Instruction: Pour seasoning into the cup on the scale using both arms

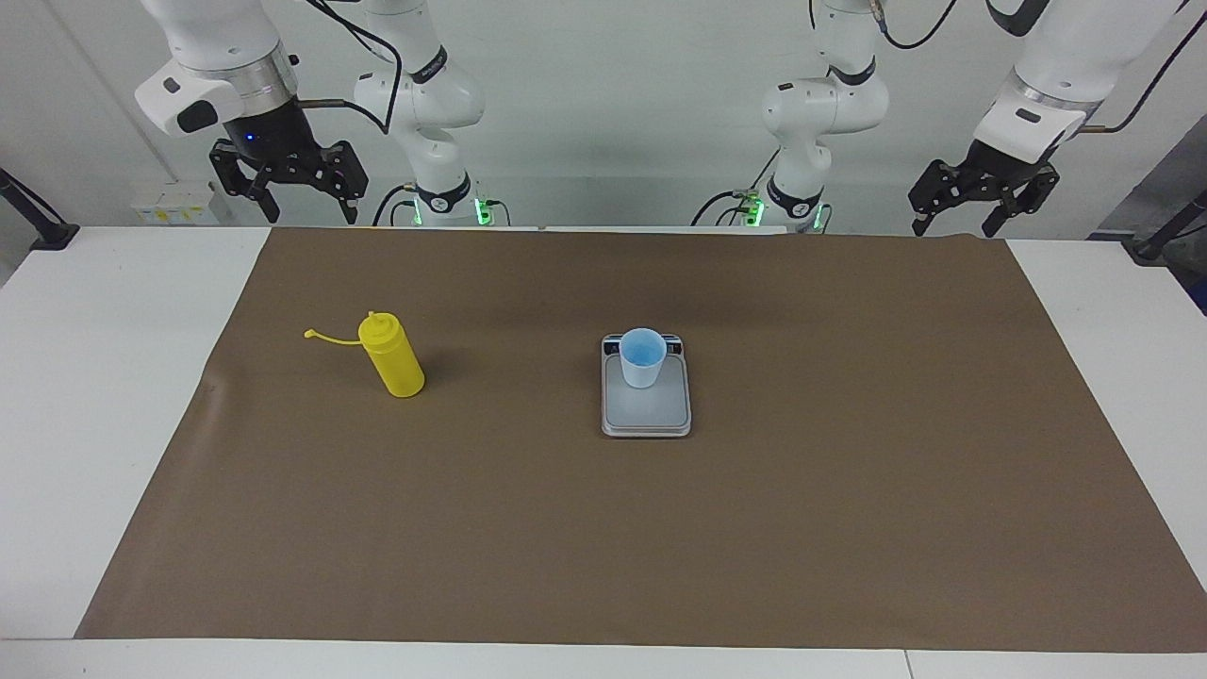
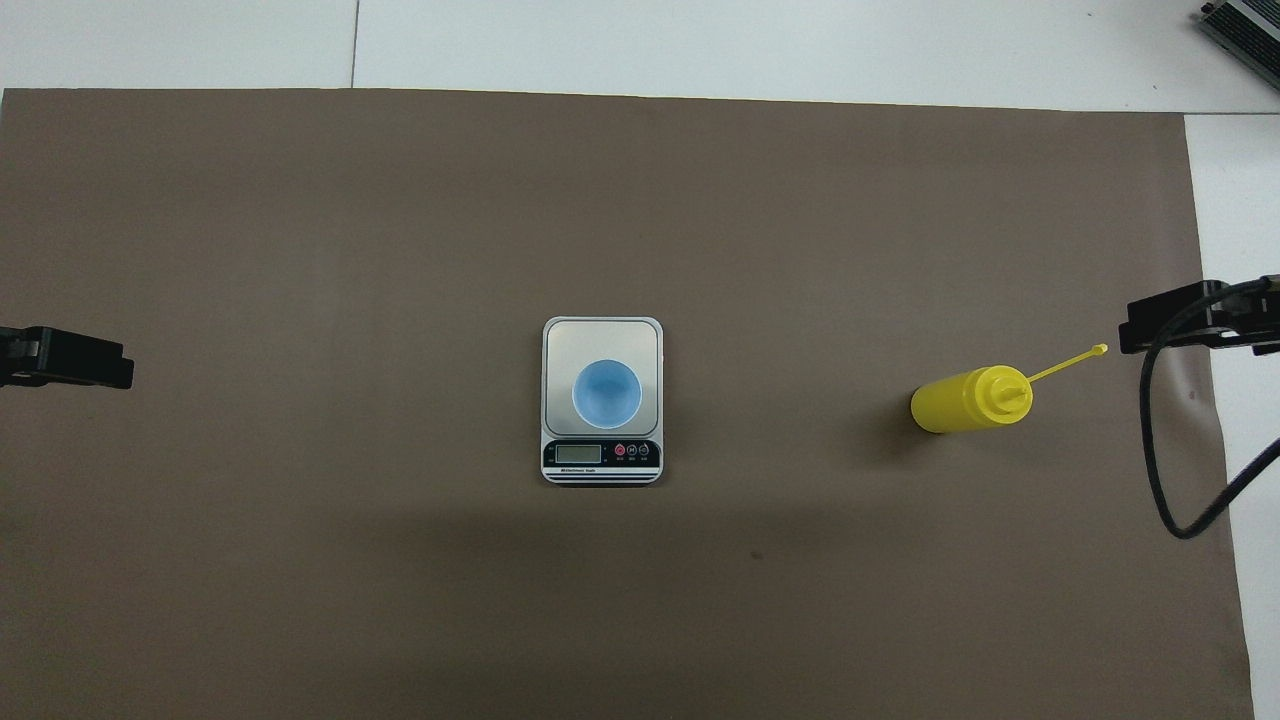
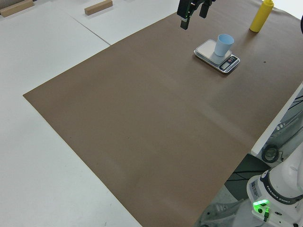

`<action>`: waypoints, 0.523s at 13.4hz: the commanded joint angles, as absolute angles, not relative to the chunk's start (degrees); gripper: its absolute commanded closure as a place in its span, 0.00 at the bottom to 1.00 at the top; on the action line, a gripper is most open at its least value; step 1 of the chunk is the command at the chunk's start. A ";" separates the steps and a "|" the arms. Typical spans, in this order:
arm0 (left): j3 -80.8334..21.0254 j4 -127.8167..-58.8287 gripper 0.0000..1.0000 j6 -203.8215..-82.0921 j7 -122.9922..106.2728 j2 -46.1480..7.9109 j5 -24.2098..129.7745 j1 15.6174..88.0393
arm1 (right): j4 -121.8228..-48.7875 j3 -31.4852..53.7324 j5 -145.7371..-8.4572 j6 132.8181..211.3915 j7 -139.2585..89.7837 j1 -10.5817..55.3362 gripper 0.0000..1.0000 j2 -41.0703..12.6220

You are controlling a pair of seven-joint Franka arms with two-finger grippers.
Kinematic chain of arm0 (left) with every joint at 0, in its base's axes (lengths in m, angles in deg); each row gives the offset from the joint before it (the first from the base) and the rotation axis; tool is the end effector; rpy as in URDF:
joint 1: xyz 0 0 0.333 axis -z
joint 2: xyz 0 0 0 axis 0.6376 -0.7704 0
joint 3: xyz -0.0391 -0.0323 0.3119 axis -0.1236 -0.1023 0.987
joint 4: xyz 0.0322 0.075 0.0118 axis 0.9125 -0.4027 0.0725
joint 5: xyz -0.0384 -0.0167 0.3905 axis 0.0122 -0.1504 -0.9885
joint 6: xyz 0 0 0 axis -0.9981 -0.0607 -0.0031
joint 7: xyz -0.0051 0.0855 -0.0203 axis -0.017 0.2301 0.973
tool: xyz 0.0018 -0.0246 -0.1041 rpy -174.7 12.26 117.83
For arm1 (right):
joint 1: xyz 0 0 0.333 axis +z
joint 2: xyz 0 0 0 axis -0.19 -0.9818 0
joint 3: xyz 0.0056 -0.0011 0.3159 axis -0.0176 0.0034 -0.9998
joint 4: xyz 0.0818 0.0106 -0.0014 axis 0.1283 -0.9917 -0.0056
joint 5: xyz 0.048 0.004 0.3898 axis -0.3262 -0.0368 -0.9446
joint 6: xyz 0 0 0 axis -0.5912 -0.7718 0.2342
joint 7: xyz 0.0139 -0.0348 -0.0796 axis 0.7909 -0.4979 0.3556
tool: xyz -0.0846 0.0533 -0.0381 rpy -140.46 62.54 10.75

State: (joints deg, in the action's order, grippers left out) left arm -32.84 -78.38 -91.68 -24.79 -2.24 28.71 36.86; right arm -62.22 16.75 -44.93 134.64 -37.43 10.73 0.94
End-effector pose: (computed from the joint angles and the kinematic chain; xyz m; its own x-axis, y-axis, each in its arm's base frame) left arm 0.5096 -0.0345 0.6497 0.9973 -0.0734 -0.0048 -0.0734 -0.9973 0.0075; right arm 0.5348 0.0093 0.6856 0.9980 -0.0617 -0.0102 -0.0614 -0.9977 0.0282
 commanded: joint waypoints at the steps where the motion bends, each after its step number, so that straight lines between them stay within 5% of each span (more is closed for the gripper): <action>1: -33.20 -80.45 0.00 -92.64 -25.56 -0.44 28.96 36.10 | -63.89 17.27 -45.89 130.72 -40.12 10.60 0.00 4.80; 7: -33.20 -80.45 0.00 -92.64 -25.56 -0.44 28.96 36.10 | -73.71 17.18 -46.42 138.06 -39.59 9.37 0.00 6.20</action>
State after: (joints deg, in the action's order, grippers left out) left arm -32.84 -78.38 -91.68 -24.79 -2.24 28.71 36.86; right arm -67.67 17.45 -45.16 133.29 -38.71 9.89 4.58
